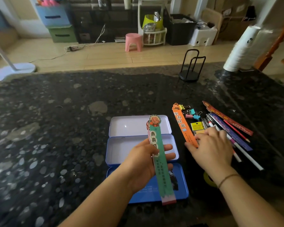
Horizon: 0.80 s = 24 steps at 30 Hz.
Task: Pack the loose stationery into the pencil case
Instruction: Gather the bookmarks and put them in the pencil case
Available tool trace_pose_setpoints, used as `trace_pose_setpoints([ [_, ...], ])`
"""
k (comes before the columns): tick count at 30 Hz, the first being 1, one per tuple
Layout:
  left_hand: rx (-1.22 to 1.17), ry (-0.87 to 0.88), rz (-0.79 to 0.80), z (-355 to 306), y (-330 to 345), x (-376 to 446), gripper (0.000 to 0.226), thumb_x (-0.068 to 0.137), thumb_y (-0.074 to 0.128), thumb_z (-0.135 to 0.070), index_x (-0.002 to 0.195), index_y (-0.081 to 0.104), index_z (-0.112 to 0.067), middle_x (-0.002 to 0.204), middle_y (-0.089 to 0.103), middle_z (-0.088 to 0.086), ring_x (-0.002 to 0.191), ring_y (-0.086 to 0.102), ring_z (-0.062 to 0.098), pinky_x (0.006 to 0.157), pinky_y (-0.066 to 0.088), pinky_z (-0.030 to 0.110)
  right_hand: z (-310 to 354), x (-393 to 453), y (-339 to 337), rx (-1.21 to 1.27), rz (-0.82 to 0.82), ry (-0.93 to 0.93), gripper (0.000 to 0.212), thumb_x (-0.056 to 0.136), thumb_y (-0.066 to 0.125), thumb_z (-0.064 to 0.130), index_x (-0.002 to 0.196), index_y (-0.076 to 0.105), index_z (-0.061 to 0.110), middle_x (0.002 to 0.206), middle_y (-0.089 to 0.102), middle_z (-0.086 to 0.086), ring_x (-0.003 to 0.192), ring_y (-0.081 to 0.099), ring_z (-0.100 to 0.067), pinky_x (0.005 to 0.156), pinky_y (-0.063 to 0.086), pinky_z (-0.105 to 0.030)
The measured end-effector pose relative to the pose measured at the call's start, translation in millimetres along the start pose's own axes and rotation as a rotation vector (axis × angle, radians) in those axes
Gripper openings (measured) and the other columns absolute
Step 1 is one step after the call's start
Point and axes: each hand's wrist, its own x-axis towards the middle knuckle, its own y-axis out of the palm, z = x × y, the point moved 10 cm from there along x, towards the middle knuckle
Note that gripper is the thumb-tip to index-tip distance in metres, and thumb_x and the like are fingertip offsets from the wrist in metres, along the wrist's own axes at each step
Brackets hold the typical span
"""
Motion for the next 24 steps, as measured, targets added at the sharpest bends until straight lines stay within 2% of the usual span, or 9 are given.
trace_pose_setpoints([
  [3, -0.052, -0.023, 0.029, 2, 1, 1, 0.055, 0.093, 0.024, 0.009, 0.14, 0.037, -0.015, 0.114, 0.067, 0.02, 0.101, 0.067, 0.033, 0.085, 0.053, 0.052, -1, 2, 7, 0.095, 0.065, 0.014, 0.041, 0.081, 0.061, 0.057, 0.112, 0.065, 0.032, 0.121, 0.05, 0.001, 0.111, 0.041, -0.023, 0.086, 0.04, -0.035],
  [7, -0.034, -0.007, 0.006, 3, -2, 3, 0.058, 0.093, 0.024, 0.012, 0.139, 0.038, -0.02, 0.114, 0.068, 0.017, 0.101, 0.068, 0.03, 0.084, 0.053, 0.051, -8, 3, 12, 0.257, 0.13, 0.081, 0.027, 0.075, 0.07, 0.052, 0.095, 0.064, 0.034, 0.109, 0.048, 0.002, 0.111, 0.041, -0.027, 0.081, 0.038, -0.034],
  [11, -0.023, 0.004, -0.033, 3, -6, 6, 0.054, 0.095, 0.027, 0.011, 0.133, 0.042, -0.024, 0.114, 0.068, 0.014, 0.101, 0.068, 0.028, 0.086, 0.052, 0.052, -11, -4, 0, 0.5, 0.032, 0.071, 0.017, 0.08, 0.071, 0.041, 0.073, 0.061, 0.029, 0.085, 0.06, 0.009, 0.08, 0.054, -0.012, 0.058, 0.042, -0.026],
  [14, -0.044, 0.027, -0.063, 2, -8, 8, 0.049, 0.095, 0.028, 0.01, 0.126, 0.046, -0.024, 0.114, 0.068, 0.014, 0.101, 0.068, 0.026, 0.087, 0.052, 0.05, -20, -21, -21, 0.921, -0.078, 0.091, 0.013, 0.082, 0.072, 0.028, 0.073, 0.063, 0.023, 0.074, 0.067, 0.006, 0.063, 0.059, -0.006, 0.051, 0.042, -0.021],
  [15, -0.06, 0.037, -0.073, 2, -8, 9, 0.047, 0.094, 0.029, 0.011, 0.121, 0.048, -0.022, 0.114, 0.068, 0.015, 0.101, 0.068, 0.027, 0.085, 0.054, 0.049, -22, -30, -19, 1.147, -0.014, 0.143, 0.011, 0.083, 0.071, 0.024, 0.075, 0.064, 0.018, 0.075, 0.07, 0.003, 0.059, 0.059, -0.005, 0.05, 0.04, -0.019],
  [17, -0.087, 0.052, -0.091, 2, -6, 9, 0.041, 0.094, 0.03, 0.01, 0.113, 0.054, -0.018, 0.113, 0.067, 0.019, 0.102, 0.067, 0.028, 0.079, 0.056, 0.046, -4, -56, -2, 1.515, 0.296, 0.255, 0.011, 0.083, 0.07, 0.019, 0.078, 0.064, 0.012, 0.076, 0.071, -0.005, 0.048, 0.051, -0.007, 0.042, 0.034, -0.017],
  [19, -0.097, 0.066, -0.086, 2, -1, 10, 0.033, 0.095, 0.033, 0.005, 0.112, 0.057, -0.01, 0.114, 0.065, 0.024, 0.101, 0.066, 0.031, 0.081, 0.055, 0.049, 11, -77, 7, 1.488, 0.437, 0.222, 0.016, 0.081, 0.072, 0.016, 0.069, 0.062, 0.014, 0.071, 0.069, -0.01, 0.045, 0.052, -0.006, 0.038, 0.033, -0.016],
  [21, -0.11, 0.077, -0.075, 1, 3, 10, 0.026, 0.095, 0.037, 0.0, 0.107, 0.059, -0.009, 0.113, 0.066, 0.023, 0.101, 0.065, 0.033, 0.087, 0.052, 0.051, 18, -81, 7, 1.338, 0.39, 0.121, 0.021, 0.08, 0.075, 0.018, 0.063, 0.063, 0.016, 0.069, 0.069, -0.008, 0.056, 0.065, -0.009, 0.045, 0.045, -0.019],
  [24, -0.069, 0.104, -0.065, 1, 5, 12, 0.03, 0.093, 0.039, 0.003, 0.113, 0.056, -0.013, 0.11, 0.07, 0.016, 0.099, 0.069, 0.03, 0.082, 0.055, 0.047, 21, -76, 5, 1.104, 0.39, 0.012, 0.026, 0.075, 0.077, 0.035, 0.068, 0.065, 0.013, 0.07, 0.07, -0.006, 0.066, 0.069, -0.015, 0.059, 0.057, -0.035],
])
